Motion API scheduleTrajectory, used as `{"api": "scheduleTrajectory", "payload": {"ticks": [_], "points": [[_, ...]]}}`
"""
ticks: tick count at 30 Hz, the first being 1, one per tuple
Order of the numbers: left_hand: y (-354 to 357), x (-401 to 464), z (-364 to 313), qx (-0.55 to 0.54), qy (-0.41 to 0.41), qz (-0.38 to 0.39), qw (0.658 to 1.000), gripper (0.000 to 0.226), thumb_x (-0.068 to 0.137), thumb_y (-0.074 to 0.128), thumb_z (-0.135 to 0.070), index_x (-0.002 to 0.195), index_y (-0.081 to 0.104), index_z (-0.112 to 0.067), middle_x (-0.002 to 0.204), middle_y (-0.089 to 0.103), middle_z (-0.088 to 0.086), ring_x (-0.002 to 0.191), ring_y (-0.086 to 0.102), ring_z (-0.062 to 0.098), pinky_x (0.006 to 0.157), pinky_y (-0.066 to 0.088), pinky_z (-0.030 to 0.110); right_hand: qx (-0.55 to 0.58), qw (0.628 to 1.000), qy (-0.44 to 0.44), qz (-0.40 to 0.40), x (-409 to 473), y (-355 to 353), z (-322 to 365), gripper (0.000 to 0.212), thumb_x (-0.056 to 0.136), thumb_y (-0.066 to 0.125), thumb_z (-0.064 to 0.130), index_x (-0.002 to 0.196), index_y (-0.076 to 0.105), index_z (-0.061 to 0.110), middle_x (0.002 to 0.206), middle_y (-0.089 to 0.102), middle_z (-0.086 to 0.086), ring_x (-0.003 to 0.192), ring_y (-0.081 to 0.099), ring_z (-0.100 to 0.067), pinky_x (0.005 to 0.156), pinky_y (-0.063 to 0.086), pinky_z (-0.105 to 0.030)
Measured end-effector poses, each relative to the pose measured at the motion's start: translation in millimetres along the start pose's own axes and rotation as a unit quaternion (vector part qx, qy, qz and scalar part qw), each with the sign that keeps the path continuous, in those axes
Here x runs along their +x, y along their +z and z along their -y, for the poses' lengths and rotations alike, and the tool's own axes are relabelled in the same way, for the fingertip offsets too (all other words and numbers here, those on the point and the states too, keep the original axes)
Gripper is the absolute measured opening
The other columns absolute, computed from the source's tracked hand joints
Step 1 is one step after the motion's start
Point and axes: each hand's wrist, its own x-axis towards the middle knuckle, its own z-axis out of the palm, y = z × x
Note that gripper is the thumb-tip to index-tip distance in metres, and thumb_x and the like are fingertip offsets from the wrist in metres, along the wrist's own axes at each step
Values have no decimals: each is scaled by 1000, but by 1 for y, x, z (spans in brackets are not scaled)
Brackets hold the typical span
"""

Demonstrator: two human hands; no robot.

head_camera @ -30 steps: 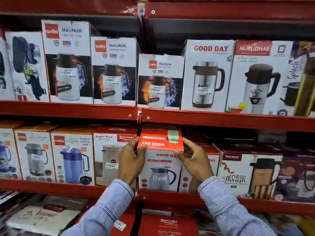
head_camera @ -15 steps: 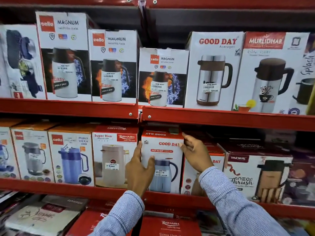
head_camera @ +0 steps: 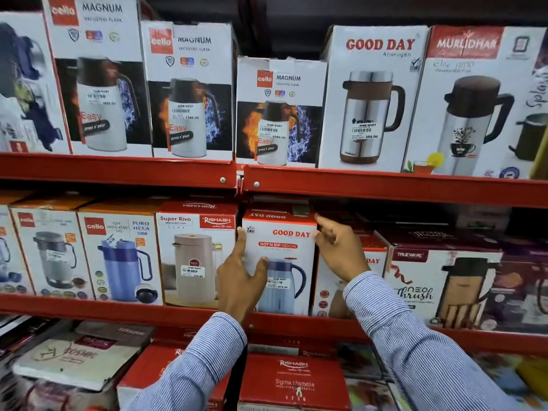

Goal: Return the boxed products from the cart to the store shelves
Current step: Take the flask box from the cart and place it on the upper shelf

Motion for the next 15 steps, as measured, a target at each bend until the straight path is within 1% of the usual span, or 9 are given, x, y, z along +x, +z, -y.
{"api": "scheduleTrajectory", "payload": {"ticks": [2,4,5,7,9,11,12,13,15], "points": [[0,-1,0,-2,3,-1,1000,80,90,66,-28,157,22,-32,133,68,3,113,67,27,98,56,52,15,1000,4,14,-1,-1,0,50,94,54,13,142,43,14,143,52,-5,131,49,-14,99,36,-18],[0,-2,0,5,11,-2,1000,80,90,66,-28,157,23,-30,133,67,4,115,67,25,98,56,49,34,999,10,22,-6,-1,0,53,93,54,13,144,39,14,146,49,-6,134,46,-15,99,36,-17],[0,-3,0,10,18,-3,1000,79,90,67,-28,157,24,-27,134,67,4,117,66,23,101,55,47,41,999,11,22,-10,0,0,54,93,55,13,144,39,14,147,47,-6,134,45,-15,99,36,-14],[-4,-8,1,-2,30,1,1000,75,90,67,-27,155,30,-24,138,64,1,123,63,18,101,56,45,65,998,-4,12,-23,-3,1,54,92,56,15,144,40,13,146,49,-5,131,48,-11,94,37,-3],[-11,-20,10,-6,34,-2,999,64,89,68,-28,148,43,-23,137,63,-6,119,64,14,96,58,42,90,996,-24,-14,-50,-8,-7,49,91,58,20,140,48,15,137,57,2,122,54,1,90,40,0],[-18,-46,32,29,24,-11,999,49,88,69,-33,135,57,-23,123,69,-8,104,67,11,89,58,33,80,995,-30,-56,-86,-13,-28,41,91,59,32,130,57,21,125,64,13,111,58,11,88,43,-1],[-20,-65,46,51,11,-5,999,42,87,70,-35,127,63,-24,116,72,-7,97,69,11,85,56,28,70,995,-20,-72,-107,-14,-43,38,90,59,35,126,60,23,120,65,18,108,59,12,86,44,-2],[-21,-85,61,67,-7,7,998,35,86,70,-35,119,67,-23,109,75,-7,92,71,11,82,54,25,64,995,1,-80,-126,-14,-60,36,90,59,36,123,62,23,116,66,20,105,61,11,86,46,-4],[-20,-125,86,73,-57,50,994,23,86,72,-31,108,72,-23,93,77,-9,84,72,9,76,54,23,56,993,72,-76,-160,-7,-98,32,91,59,25,122,63,20,115,68,13,105,64,1,91,52,-17]]}}
